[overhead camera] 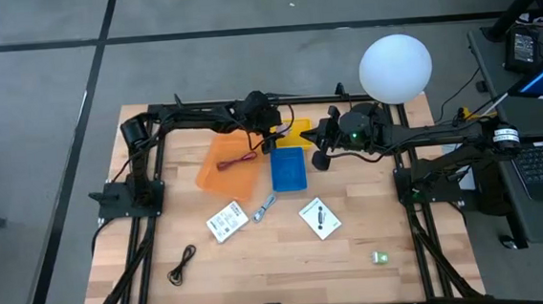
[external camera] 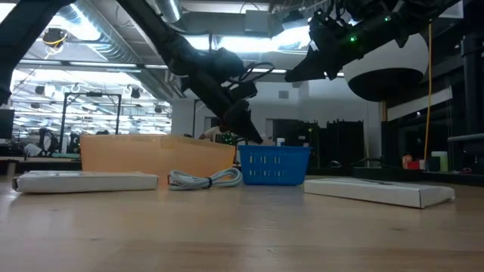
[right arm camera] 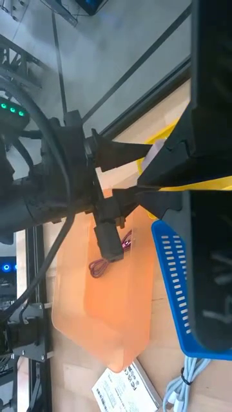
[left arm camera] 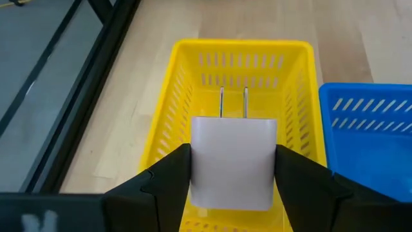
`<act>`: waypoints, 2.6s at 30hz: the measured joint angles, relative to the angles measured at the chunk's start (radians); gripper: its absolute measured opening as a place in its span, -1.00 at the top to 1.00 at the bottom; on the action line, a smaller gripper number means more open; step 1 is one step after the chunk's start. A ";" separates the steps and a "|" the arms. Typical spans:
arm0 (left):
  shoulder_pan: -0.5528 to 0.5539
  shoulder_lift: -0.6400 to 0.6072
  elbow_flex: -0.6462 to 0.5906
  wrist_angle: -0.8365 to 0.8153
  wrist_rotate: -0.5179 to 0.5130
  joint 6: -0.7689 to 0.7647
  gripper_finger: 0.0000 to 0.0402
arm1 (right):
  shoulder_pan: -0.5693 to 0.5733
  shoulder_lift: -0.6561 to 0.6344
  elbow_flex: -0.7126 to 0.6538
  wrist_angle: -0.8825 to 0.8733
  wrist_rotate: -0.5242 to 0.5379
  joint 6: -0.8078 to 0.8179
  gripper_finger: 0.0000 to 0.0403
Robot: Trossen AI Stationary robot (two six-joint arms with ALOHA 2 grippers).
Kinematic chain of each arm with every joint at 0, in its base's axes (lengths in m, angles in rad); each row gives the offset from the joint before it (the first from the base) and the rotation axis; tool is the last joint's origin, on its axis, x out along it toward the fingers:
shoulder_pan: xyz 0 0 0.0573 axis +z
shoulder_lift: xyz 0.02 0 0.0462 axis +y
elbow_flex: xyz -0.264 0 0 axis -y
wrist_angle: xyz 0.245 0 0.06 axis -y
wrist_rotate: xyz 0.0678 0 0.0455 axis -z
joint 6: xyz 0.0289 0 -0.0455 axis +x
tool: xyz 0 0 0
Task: Pick and place items into bin
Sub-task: Put the pink charger adapter into the yellow bin, then adjust the orange bin
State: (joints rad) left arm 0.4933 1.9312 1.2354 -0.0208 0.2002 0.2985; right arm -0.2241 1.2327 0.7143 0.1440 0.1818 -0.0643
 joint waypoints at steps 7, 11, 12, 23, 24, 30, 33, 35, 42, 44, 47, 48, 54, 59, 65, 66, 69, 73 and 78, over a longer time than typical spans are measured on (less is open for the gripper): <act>-0.003 0.000 0.000 0.003 0.000 0.000 -0.07 | 0.000 0.000 0.000 0.000 0.000 0.000 0.98; -0.006 0.000 0.000 0.003 0.000 0.000 -0.06 | 0.000 0.000 0.000 0.000 0.000 0.000 0.98; -0.007 0.000 0.000 0.003 0.000 0.001 -0.06 | 0.000 0.000 0.000 0.000 0.000 0.000 0.98; -0.008 -0.152 0.000 -0.119 -0.007 0.038 0.05 | 0.000 0.000 0.000 -0.018 0.000 0.000 0.98; -0.009 -0.184 0.000 -0.154 -0.007 0.041 0.08 | 0.000 0.000 0.000 -0.019 0.000 0.000 0.98; -0.015 -0.358 0.000 -0.404 -0.077 0.031 0.29 | 0.000 0.000 0.000 -0.035 0.000 0.000 0.98; -0.026 -0.429 0.000 -0.534 -0.185 0.000 0.43 | 0.000 0.000 0.000 -0.046 0.000 0.000 0.98; -0.042 -0.466 0.000 -0.612 -0.259 -0.039 0.54 | 0.000 0.000 0.000 -0.045 0.000 0.000 0.98; -0.088 -0.543 -0.008 -0.785 -0.278 -0.140 0.93 | 0.000 0.000 0.000 -0.058 0.000 0.002 0.98; -0.096 -0.564 -0.043 -0.784 -0.278 -0.159 0.98 | 0.000 0.000 0.000 -0.059 0.000 0.003 0.98; -0.105 -0.606 -0.112 -0.788 -0.279 -0.199 0.98 | 0.000 0.000 0.000 -0.063 -0.002 0.003 0.98; -0.107 -0.628 -0.139 -0.792 -0.282 -0.218 0.98 | 0.000 0.000 0.000 -0.067 -0.007 0.003 0.98; -0.107 -0.807 -0.316 -0.793 -0.292 -0.368 0.99 | 0.000 0.000 0.000 -0.078 -0.052 0.002 0.98; -0.107 -0.967 -0.471 -0.750 -0.296 -0.455 1.00 | 0.000 0.000 0.000 -0.076 -0.053 0.003 0.98; -0.106 -1.097 -0.639 -0.739 -0.326 -0.586 1.00 | 0.000 0.000 0.000 -0.070 -0.053 0.003 0.98; -0.106 -1.109 -0.662 -0.740 -0.331 -0.604 1.00 | 0.000 0.000 0.000 -0.067 -0.053 0.003 0.98; -0.106 -1.125 -0.693 -0.719 -0.332 -0.634 0.99 | 0.000 0.000 0.000 -0.053 -0.053 0.003 0.98; -0.106 -1.117 -0.691 -0.723 -0.348 -0.663 1.00 | 0.000 0.000 0.000 -0.044 -0.053 0.003 0.98; -0.106 -1.091 -0.691 -0.786 -0.364 -0.736 0.99 | 0.000 0.000 0.000 -0.043 -0.053 0.003 0.98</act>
State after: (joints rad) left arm 0.3878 0.8401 0.5446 -0.8067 -0.1639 -0.4378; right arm -0.2237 1.2327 0.7143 0.1009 0.1291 -0.0612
